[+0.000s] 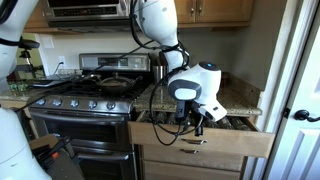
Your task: Close the drawer
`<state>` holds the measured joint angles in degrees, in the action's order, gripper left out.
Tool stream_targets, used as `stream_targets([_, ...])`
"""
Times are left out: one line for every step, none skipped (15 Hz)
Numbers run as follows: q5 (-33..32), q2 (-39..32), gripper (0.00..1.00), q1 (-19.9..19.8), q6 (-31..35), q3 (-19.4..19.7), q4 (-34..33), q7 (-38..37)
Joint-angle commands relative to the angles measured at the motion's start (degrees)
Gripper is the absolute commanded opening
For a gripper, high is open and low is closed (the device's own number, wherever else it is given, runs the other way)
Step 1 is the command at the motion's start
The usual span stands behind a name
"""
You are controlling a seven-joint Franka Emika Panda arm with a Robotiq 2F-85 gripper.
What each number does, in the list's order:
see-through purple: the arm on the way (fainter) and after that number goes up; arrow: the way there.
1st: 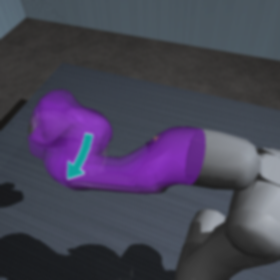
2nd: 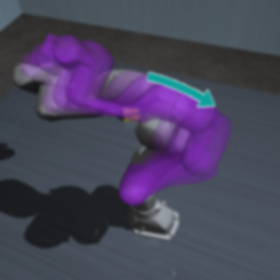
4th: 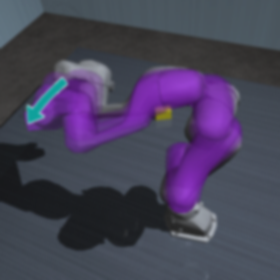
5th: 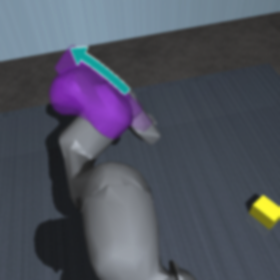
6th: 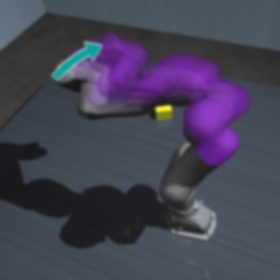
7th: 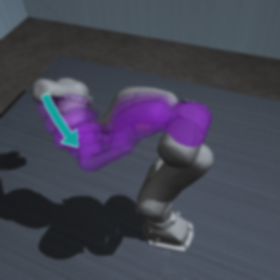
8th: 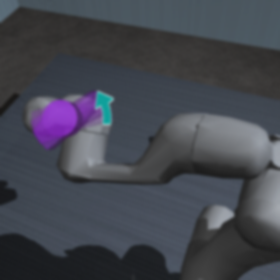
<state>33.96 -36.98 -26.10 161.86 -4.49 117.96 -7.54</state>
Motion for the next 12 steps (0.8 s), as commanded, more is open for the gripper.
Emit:
stream_targets([1.8, -3.9, 0.04, 0.9, -2.0, 0.1, -5.1, -0.2])
stream_targets([1.8, -4.8, 0.03, 0.9, -2.1, -0.1, -6.0, -0.2])
stream_targets([2.2, -5.6, 0.03, 0.3, -1.9, -0.9, -7.0, 0.5])
stream_targets([2.5, -6.3, 0.03, -0.2, -1.8, -1.6, -7.8, 1.2])
stream_targets([2.8, -6.8, 0.03, -0.5, -1.6, -2.1, -8.4, 1.6])
stream_targets([3.2, -7.3, 0.04, -0.7, -1.3, -2.6, -9.2, 1.6])
stream_targets([3.5, -7.5, 0.04, -0.7, -1.4, -2.9, -9.8, 1.6])
stream_targets([3.8, -7.7, 0.04, -0.6, -1.4, -3.3, -10.2, 1.6])
stream_targets([4.0, -8.0, 0.04, -0.2, -1.2, -3.4, -11.0, 1.3])
stream_targets([4.1, -8.4, 0.03, 0.1, -1.3, -3.7, -11.8, 1.1])
stream_targets([4.2, -8.8, 0.03, 0.4, -1.5, -3.9, -12.9, 0.8])
stream_targets([4.2, -9.3, 0.04, 0.7, -1.8, -4.1, -13.8, 0.5])
